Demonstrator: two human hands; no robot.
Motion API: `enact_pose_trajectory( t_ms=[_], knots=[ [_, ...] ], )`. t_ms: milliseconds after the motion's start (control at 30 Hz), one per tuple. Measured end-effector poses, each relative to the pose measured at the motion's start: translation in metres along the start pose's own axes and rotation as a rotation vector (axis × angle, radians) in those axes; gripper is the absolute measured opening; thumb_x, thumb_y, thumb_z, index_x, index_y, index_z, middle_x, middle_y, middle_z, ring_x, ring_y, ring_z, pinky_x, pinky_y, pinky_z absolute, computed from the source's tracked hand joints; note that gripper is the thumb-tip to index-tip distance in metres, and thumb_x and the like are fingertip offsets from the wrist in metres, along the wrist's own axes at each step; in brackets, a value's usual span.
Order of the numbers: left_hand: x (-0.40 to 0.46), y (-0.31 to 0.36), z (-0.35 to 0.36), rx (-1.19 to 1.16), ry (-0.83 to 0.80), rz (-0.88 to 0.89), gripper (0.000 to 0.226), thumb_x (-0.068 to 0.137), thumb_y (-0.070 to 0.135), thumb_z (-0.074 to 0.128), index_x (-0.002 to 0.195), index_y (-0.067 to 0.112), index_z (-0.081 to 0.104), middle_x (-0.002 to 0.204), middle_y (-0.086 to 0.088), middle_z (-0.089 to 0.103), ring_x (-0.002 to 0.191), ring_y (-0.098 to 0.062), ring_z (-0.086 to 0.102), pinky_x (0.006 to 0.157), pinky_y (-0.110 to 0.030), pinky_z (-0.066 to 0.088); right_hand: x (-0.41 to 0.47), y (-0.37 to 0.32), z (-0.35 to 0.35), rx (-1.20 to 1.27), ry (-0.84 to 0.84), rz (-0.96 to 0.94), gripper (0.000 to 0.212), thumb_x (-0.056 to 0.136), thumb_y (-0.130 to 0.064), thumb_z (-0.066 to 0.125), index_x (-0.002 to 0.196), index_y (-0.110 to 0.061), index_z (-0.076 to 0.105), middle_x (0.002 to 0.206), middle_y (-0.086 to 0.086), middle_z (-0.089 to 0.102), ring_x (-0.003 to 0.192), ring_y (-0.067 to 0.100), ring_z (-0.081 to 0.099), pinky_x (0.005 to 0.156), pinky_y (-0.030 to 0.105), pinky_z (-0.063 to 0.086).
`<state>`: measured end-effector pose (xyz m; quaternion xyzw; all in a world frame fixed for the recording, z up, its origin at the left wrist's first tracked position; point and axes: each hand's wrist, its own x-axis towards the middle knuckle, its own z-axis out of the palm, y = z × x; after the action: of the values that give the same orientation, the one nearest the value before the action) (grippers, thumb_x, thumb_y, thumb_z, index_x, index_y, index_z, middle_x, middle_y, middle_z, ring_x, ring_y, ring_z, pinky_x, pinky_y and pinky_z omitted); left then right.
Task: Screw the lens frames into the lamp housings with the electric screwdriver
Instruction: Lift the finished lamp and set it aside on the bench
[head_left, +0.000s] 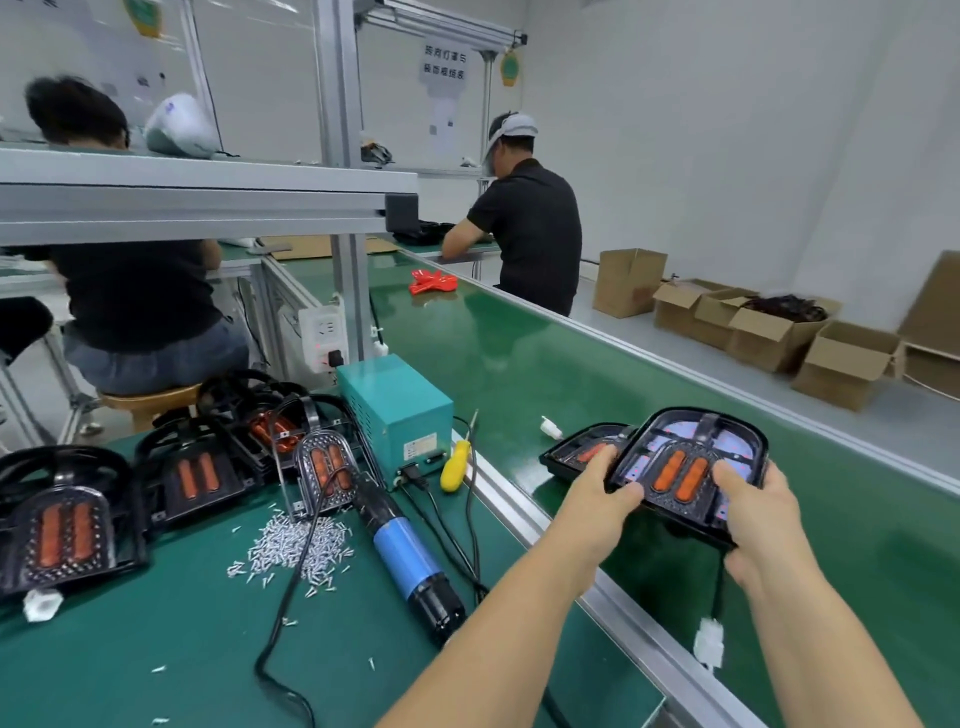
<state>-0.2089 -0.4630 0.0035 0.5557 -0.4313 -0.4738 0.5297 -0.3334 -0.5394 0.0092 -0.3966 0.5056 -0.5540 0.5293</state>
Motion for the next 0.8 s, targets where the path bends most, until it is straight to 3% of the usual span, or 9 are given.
enact_pose_trajectory(
  t_ms=[133, 233, 433, 800],
  knots=[
    [0.004, -0.010, 0.009, 0.238, -0.062, 0.048, 0.062, 0.099, 0.014, 0.043, 0.151, 0.032, 0.016, 0.159, 0.010, 0.008, 0.145, -0.012, 0.015, 0.118, -0.032, 0.013, 0.019, 0.010, -0.006, -0.015, 0.045, 0.053, 0.038, 0.099, -0.009, 0.050, 0.137, -0.014, 0.045, 0.130, 0.016, 0.058, 0.112, 0.036, 0.061, 0.096, 0.052, 0.049],
    [0.007, -0.022, 0.012, 0.530, -0.105, 0.113, 0.060, 0.099, 0.011, 0.039, 0.151, 0.034, 0.017, 0.160, 0.011, -0.005, 0.146, -0.013, 0.004, 0.117, -0.031, 0.011, 0.033, 0.018, -0.008, -0.040, 0.080, 0.086, 0.039, 0.098, -0.008, 0.051, 0.136, -0.009, 0.045, 0.131, 0.019, 0.057, 0.114, 0.037, 0.059, 0.099, 0.055, 0.047],
    [0.011, -0.033, 0.011, 1.021, -0.136, 0.203, 0.059, 0.099, 0.014, 0.039, 0.152, 0.021, 0.013, 0.161, 0.000, -0.003, 0.144, -0.023, 0.012, 0.118, -0.040, 0.014, 0.047, 0.040, -0.017, -0.108, 0.133, 0.166, 0.043, 0.096, -0.015, 0.056, 0.137, -0.005, 0.045, 0.136, 0.018, 0.053, 0.120, 0.036, 0.054, 0.104, 0.053, 0.043],
    [0.031, -0.026, -0.010, 1.294, -0.181, 0.108, 0.062, 0.100, 0.022, 0.038, 0.152, 0.014, 0.006, 0.161, -0.001, -0.007, 0.147, -0.020, 0.002, 0.120, -0.041, 0.003, 0.076, 0.035, -0.003, -0.269, 0.222, 0.190, 0.050, 0.097, -0.020, 0.056, 0.139, 0.001, 0.037, 0.138, 0.020, 0.047, 0.119, 0.038, 0.049, 0.098, 0.046, 0.042]
  ],
)
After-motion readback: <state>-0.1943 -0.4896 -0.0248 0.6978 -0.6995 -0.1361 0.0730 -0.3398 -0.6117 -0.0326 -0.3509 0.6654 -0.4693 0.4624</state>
